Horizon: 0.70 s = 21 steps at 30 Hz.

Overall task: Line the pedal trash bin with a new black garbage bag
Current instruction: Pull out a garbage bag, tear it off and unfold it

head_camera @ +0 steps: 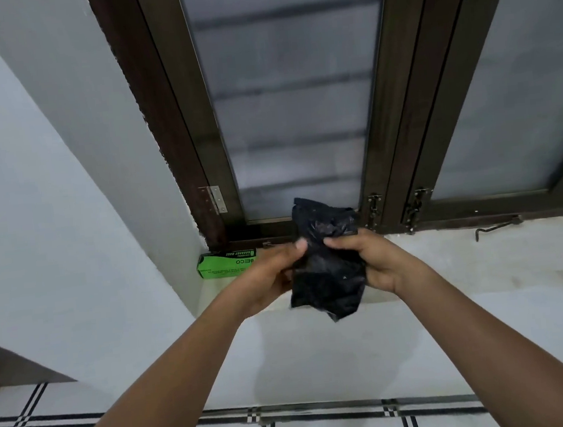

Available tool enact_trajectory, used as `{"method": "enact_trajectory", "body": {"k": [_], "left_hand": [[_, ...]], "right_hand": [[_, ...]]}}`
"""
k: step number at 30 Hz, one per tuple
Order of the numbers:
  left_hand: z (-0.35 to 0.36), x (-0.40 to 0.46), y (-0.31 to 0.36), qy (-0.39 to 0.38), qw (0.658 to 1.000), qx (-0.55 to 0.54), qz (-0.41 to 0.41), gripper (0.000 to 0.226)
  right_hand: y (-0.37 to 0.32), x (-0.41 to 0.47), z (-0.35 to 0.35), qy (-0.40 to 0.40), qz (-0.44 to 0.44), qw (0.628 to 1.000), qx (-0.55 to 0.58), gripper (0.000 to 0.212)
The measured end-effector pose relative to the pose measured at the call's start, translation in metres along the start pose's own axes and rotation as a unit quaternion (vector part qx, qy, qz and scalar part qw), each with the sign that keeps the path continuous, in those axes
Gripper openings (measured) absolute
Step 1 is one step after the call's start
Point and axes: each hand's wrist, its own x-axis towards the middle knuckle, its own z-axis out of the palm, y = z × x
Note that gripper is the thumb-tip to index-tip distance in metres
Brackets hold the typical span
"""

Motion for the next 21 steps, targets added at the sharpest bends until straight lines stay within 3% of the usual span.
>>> {"method": "enact_trajectory", "body": {"k": [1,3,5,8,11,14,17,21], "left_hand": [[0.002,-0.007,-0.005,-0.022,0.999,0.032,-0.021,0.051],[0.005,-0.015,-0.011,0.03,0.996,0.083,-0.028,0.037],[0.006,-0.015,-0.014,0.117,0.991,0.062,-0.002,0.03],[0.006,-0.02,-0.011,0.153,0.988,0.003,0.027,0.036],[0.005,-0.04,-0.009,0.096,0.995,0.001,0.003,0.05],[-0.008,-0.068,-0.009,0.007,0.997,0.072,-0.034,0.049],[-0.023,-0.092,-0.013,-0.005,0.981,0.179,-0.072,0.047],[-0.037,-0.128,-0.031,-0.008,0.972,0.193,-0.137,0.016]], "right_hand": [[-0.002,0.001,0.002,0.023,-0.008,1.0,0.012,0.038],[0.002,-0.004,0.006,0.044,-0.006,0.998,0.035,0.04],[0.013,-0.016,0.009,0.037,0.023,0.999,0.003,0.046],[0.04,-0.037,0.025,-0.01,0.067,0.993,-0.1,0.039],[0.051,-0.044,0.041,0.013,0.066,0.994,-0.088,0.034],[0.063,-0.051,0.058,0.073,0.071,0.995,-0.006,0.032],[0.087,-0.06,0.085,0.125,0.072,0.99,0.0,0.032],[0.11,-0.076,0.126,0.15,0.035,0.988,0.032,0.038]]}}
